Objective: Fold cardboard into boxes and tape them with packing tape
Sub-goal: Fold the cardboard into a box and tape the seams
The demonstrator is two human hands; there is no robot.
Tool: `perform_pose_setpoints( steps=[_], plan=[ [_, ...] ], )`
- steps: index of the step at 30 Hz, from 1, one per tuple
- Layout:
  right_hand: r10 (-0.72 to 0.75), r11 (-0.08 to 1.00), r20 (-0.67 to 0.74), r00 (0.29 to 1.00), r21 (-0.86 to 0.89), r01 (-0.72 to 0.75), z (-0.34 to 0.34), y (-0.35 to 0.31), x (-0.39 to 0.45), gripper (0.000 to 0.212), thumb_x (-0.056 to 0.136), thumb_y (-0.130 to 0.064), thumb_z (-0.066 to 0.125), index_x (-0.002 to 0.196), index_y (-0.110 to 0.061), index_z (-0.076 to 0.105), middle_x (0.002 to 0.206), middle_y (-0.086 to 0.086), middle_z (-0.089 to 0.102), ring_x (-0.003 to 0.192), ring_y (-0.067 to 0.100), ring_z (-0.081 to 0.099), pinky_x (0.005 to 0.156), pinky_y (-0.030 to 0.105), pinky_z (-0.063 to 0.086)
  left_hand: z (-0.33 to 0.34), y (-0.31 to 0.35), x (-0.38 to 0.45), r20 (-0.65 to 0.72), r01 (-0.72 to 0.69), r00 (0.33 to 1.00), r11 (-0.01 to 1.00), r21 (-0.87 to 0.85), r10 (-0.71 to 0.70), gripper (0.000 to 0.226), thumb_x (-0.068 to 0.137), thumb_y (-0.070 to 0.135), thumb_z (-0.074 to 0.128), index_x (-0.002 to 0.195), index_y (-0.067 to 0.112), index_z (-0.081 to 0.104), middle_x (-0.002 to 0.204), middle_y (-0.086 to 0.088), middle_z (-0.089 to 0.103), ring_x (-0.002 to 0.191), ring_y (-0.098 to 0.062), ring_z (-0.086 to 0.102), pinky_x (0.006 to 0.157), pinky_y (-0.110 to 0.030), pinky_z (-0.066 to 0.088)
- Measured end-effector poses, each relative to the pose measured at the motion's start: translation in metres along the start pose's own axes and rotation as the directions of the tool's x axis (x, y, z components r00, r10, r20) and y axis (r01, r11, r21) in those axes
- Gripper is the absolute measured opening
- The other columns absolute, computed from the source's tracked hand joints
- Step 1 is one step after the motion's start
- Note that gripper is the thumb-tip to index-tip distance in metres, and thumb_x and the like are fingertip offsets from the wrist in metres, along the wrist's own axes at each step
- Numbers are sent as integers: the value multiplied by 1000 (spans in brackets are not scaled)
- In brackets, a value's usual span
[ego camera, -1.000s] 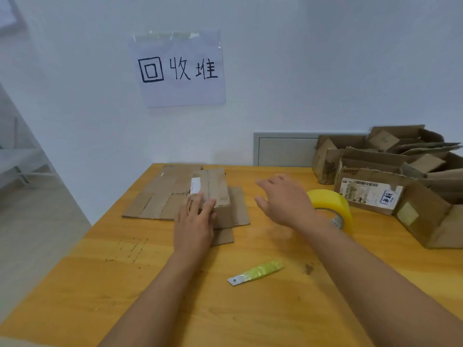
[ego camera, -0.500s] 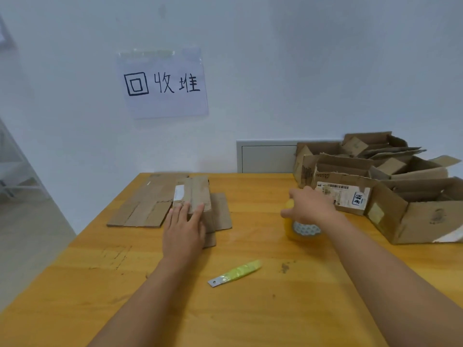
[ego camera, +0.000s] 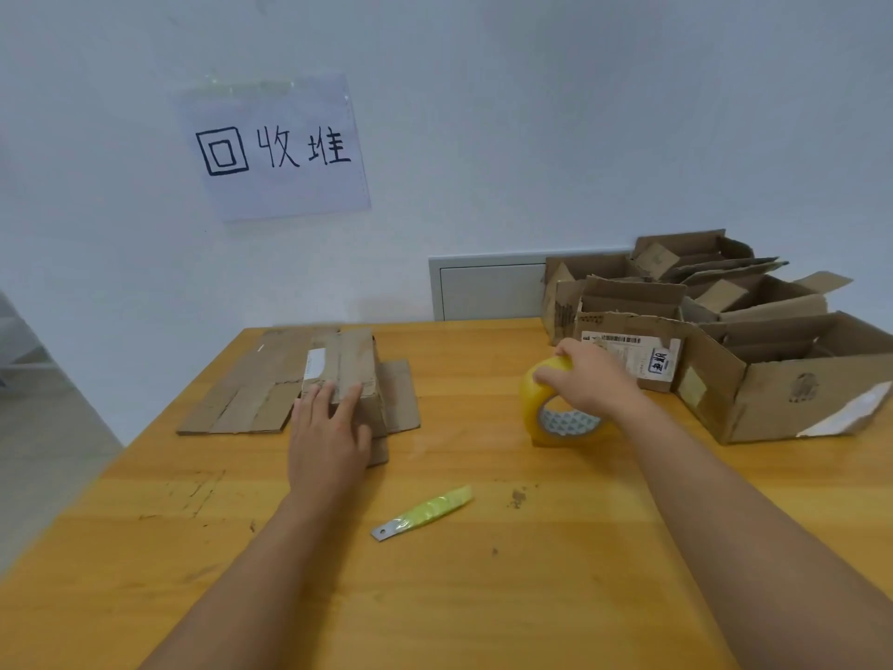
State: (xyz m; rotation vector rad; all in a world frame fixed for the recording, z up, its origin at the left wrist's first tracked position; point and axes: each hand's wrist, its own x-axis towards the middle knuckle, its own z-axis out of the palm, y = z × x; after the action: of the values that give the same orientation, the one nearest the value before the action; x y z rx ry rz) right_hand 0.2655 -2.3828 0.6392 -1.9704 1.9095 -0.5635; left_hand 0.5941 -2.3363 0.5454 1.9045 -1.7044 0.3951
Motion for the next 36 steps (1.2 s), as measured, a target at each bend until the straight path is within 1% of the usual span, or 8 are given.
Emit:
perform_pose_setpoints(
  steps=[4, 7, 11, 14, 21, 27, 33, 36],
  plan=[
    [-132, 882, 19, 991, -454, 126, 11, -37, -1, 31, 98, -23, 37, 116, -18, 61, 129, 8, 57, 126, 32, 45, 118, 59, 9, -2, 3, -1, 25, 13, 1000, 1000, -4, -13, 54, 84, 25, 46, 136, 15, 58, 140, -23, 51, 137, -42, 38, 117, -56, 26],
    [-119, 810, 91, 989, -566, 150, 18, -51, -2, 29, 99, -24, 37, 108, -19, 63, 122, 9, 62, 116, 31, 51, 109, 49, 29, -5, 5, -3, 60, 20, 998, 1000, 9, -21, 55, 86, 17, 61, 140, 15, 53, 148, -22, 45, 143, -41, 30, 120, -53, 20],
    [-71, 745, 96, 993, -656, 117, 22, -50, 2, 35, 96, -49, 52, 113, -21, 64, 118, 5, 64, 118, 30, 50, 107, 50, 32, -6, 5, -6, 64, -16, 998, 1000, 20, 15, 63, 82, 15, 67, 142, 13, 50, 147, -17, 47, 143, -38, 33, 120, -52, 22],
    [-87, 770, 68, 994, -629, 110, 21, -49, 1, 21, 95, -41, 56, 96, -20, 60, 106, 3, 64, 108, 29, 54, 106, 51, 36, -6, 1, -6, 64, -39, 997, 999, 16, 38, 62, 81, 21, 57, 142, 12, 49, 142, -15, 51, 138, -36, 38, 119, -52, 25],
    [-63, 901, 16, 998, -430, 64, 20, -53, 4, 37, 91, -49, 57, 71, -20, 46, 77, -3, 54, 81, 22, 55, 88, 41, 42, -4, -2, -5, 52, -57, 997, 998, 5, 56, 64, 80, 27, 47, 142, 13, 50, 142, -15, 52, 136, -34, 41, 119, -48, 24],
    [-68, 998, 17, 998, -8, 68, 21, -55, 10, 41, 83, -47, 65, 67, -14, 45, 68, 1, 48, 68, 22, 50, 58, 33, 35, -1, -4, -3, 32, -53, 998, 998, -19, 54, 63, 80, 27, 48, 141, 13, 52, 141, -16, 52, 135, -34, 42, 118, -50, 25],
    [-46, 918, -2, 999, 393, 43, 32, -40, 7, 49, 82, -56, 71, 70, -18, 43, 71, 1, 41, 66, 17, 40, 63, 35, 29, -3, -2, -5, 46, -36, 998, 999, -35, 38, 63, 81, 28, 47, 142, 15, 51, 144, -14, 50, 138, -32, 39, 119, -48, 21],
    [-55, 984, 101, 993, 173, 37, 24, -43, 8, 65, 80, -73, 61, 105, -13, 57, 106, 2, 57, 99, 23, 55, 84, 38, 43, -3, -1, -5, 54, -27, 998, 999, -39, 29, 63, 81, 29, 46, 142, 15, 51, 144, -15, 50, 138, -32, 39, 120, -49, 22]
  ],
)
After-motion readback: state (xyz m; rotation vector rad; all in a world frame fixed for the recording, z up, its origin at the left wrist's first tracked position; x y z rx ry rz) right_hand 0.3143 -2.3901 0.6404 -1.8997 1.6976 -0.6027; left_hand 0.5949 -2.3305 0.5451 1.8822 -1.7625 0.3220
